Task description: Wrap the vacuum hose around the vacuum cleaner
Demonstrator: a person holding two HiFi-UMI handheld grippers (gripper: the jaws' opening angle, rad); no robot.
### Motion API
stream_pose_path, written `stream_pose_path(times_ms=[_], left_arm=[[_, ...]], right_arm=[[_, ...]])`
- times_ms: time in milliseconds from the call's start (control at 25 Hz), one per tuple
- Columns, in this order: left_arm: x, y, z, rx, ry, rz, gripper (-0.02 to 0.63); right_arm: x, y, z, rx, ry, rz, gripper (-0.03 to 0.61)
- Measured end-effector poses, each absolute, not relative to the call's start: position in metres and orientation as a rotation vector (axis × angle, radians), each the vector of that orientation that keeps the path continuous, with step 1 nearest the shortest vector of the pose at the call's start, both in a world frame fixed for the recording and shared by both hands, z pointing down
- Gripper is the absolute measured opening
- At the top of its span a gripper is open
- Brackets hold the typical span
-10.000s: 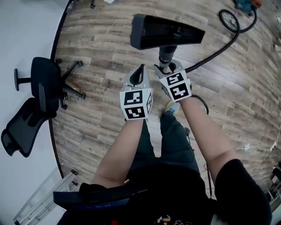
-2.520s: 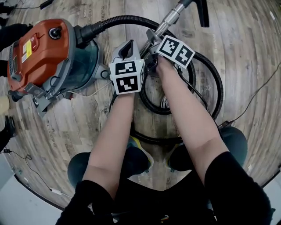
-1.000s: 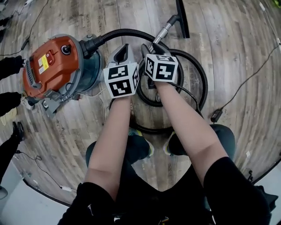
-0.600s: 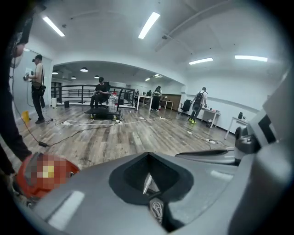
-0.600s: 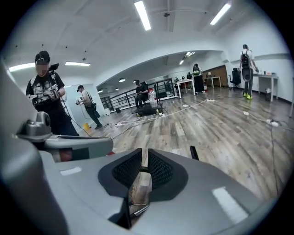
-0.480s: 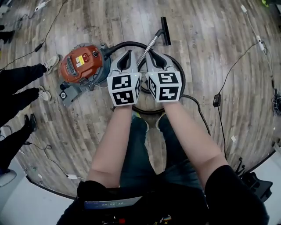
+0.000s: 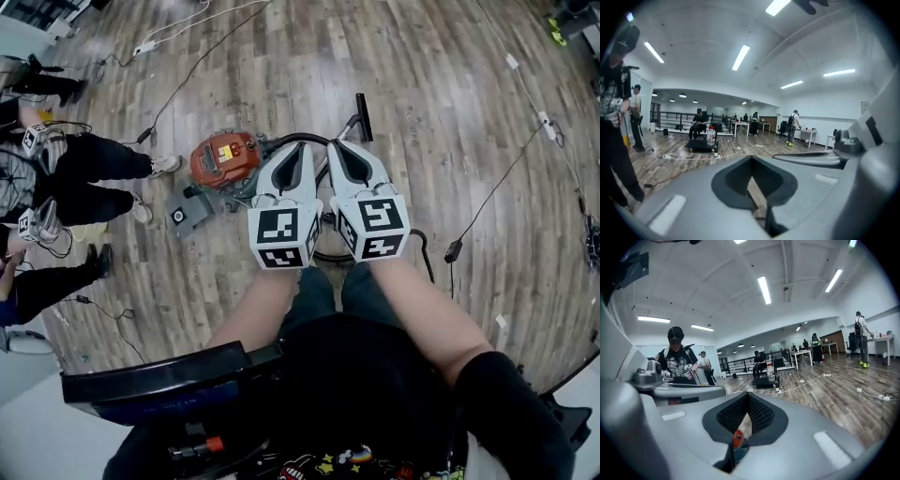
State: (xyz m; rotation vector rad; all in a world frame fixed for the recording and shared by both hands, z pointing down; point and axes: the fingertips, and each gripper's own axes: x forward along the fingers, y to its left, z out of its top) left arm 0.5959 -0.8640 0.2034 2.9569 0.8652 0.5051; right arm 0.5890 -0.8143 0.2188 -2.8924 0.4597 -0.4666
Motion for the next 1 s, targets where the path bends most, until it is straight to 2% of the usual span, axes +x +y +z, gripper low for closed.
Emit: stream_pose_path(times_ms=[200,1000], left_arm=[[0.559,-0.849,0.154,2.988,0.923,0.311,0.001],[0.547,-0.834,0.144,3.001,0.974,0.288,0.001]], right_arm=[[0.558,-0.801,0.176,-2.926,0.5,-0.371,0.023],[0.544,-0.787,0.17,-3.005,0.481,-0.394,0.021]])
